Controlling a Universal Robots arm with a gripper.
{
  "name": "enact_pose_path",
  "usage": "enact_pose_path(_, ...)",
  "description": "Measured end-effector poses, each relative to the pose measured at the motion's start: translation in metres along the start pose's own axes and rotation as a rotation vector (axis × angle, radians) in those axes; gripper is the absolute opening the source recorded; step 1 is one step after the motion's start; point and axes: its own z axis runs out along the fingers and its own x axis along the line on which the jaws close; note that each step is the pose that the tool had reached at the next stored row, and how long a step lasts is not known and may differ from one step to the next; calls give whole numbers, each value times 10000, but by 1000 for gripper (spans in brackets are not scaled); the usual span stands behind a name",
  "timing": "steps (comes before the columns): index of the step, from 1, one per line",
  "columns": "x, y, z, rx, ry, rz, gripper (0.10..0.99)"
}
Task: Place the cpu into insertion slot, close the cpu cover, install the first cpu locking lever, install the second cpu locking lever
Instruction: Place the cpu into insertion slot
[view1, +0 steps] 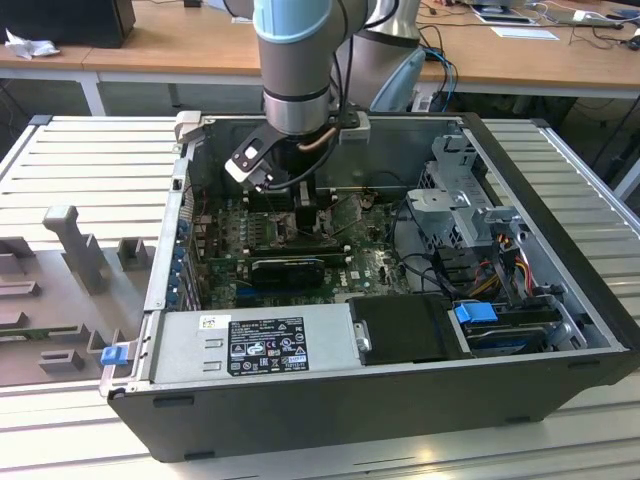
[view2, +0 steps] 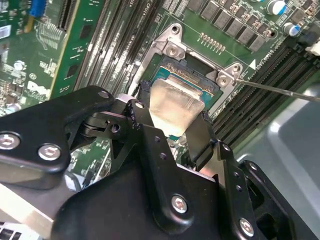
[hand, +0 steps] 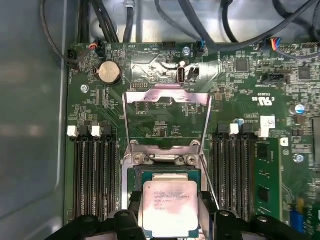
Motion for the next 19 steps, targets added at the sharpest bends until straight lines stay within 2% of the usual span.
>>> enact_pose_path(9,24,-13,92,33,-1,16,525)
enact_pose_path(14,23,-13,95,34,-2,14,537)
enact_pose_path(15,24,-13,96,34,1,14,600)
enact_pose_path(19,47,-13,96,35,16,15,600)
